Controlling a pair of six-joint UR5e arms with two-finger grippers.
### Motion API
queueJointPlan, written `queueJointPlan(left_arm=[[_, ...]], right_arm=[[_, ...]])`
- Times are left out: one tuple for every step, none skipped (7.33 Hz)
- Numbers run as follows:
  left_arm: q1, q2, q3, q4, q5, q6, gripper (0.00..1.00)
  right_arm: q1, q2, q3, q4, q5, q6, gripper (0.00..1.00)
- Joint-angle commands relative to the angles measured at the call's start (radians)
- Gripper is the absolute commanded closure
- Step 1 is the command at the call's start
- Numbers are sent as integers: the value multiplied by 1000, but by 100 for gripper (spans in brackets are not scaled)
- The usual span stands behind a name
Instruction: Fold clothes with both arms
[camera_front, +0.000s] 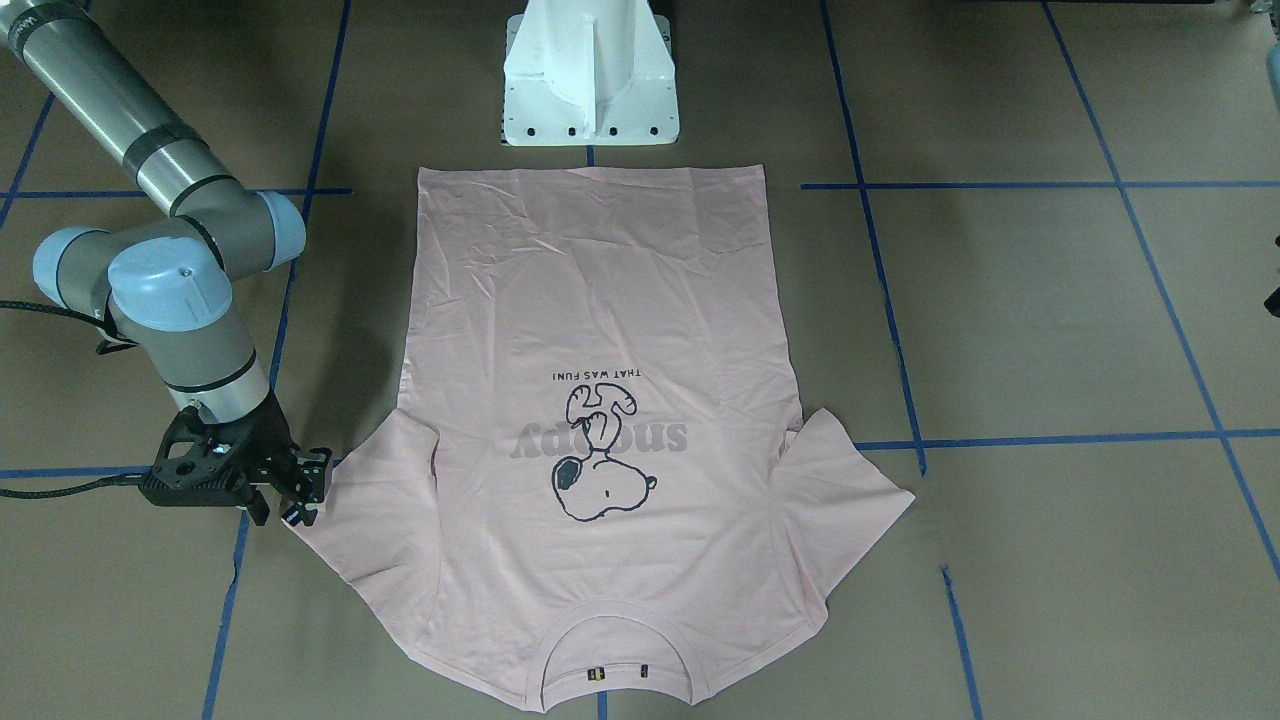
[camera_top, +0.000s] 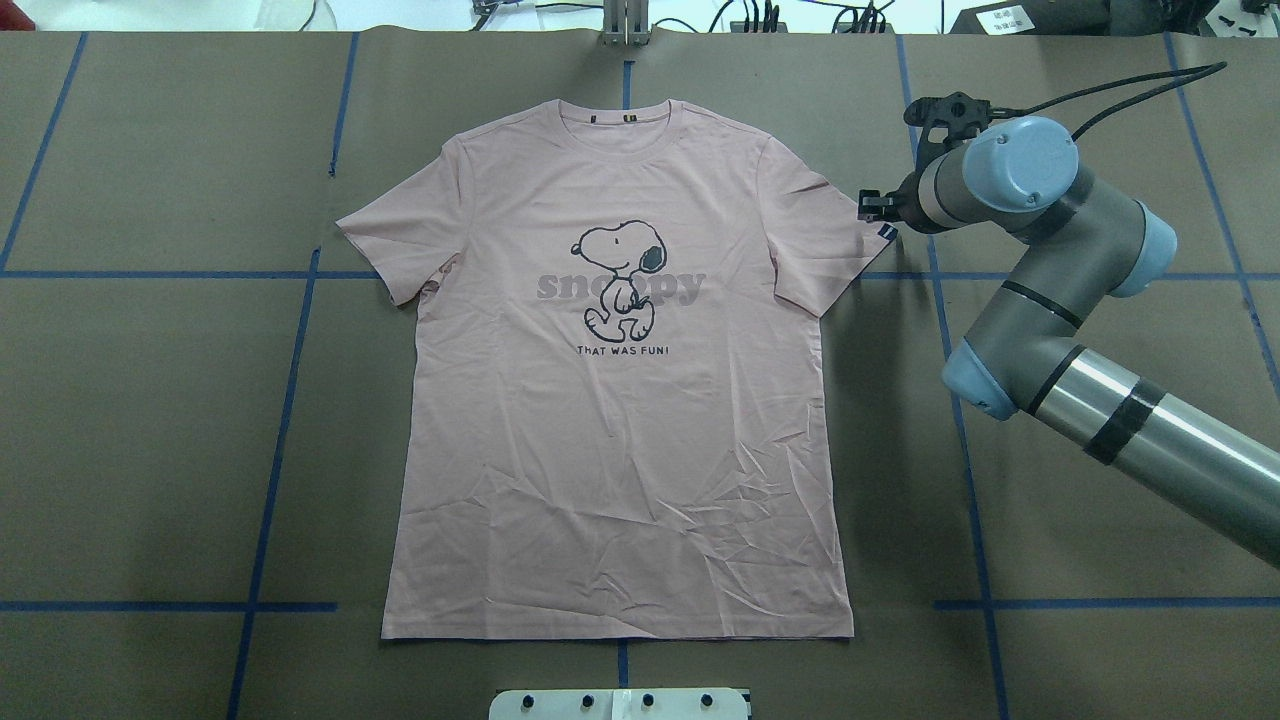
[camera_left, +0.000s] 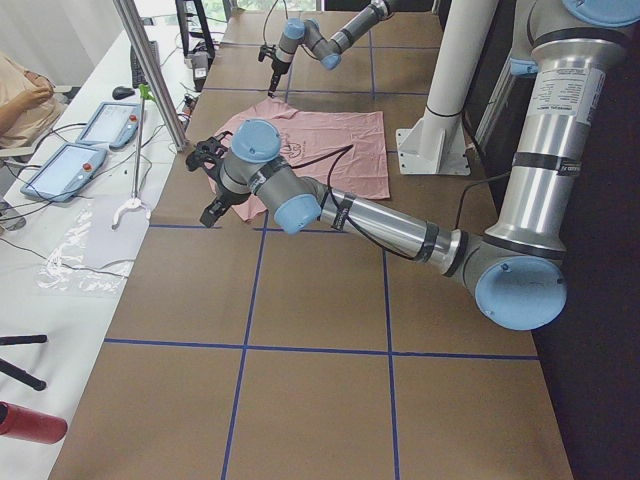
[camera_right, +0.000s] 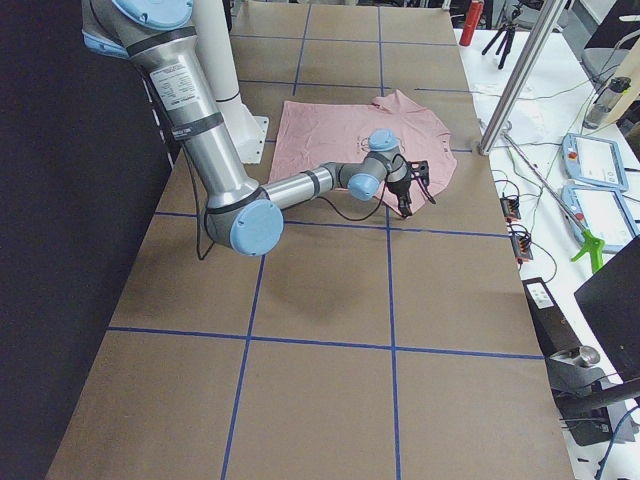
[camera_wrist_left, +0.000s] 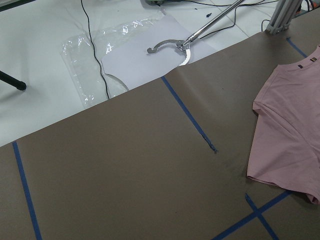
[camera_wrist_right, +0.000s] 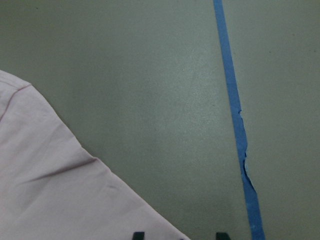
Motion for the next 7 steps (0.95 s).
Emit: queueJointPlan(left_arm=[[0, -1, 0, 0, 1, 2, 0], [0, 1, 1, 0, 1, 3, 0], [0, 1, 1, 0, 1, 2, 0], [0, 1, 1, 0, 3, 2, 0], [0, 1, 1, 0, 1, 2, 0], [0, 1, 0, 0, 1, 2, 0], [0, 4, -3, 0, 1, 0, 0]], right_arm=[[-12, 6, -26, -1, -18, 1, 44], [-15, 6, -31, -1, -19, -1, 45], [-17, 5, -32, -1, -19, -1, 46], [-17, 6, -32, -1, -18, 2, 52], [-17, 8, -29, -1, -18, 9, 90], [-17, 17, -29, -1, -18, 28, 100], [-17, 31, -23, -13, -18, 48, 100]])
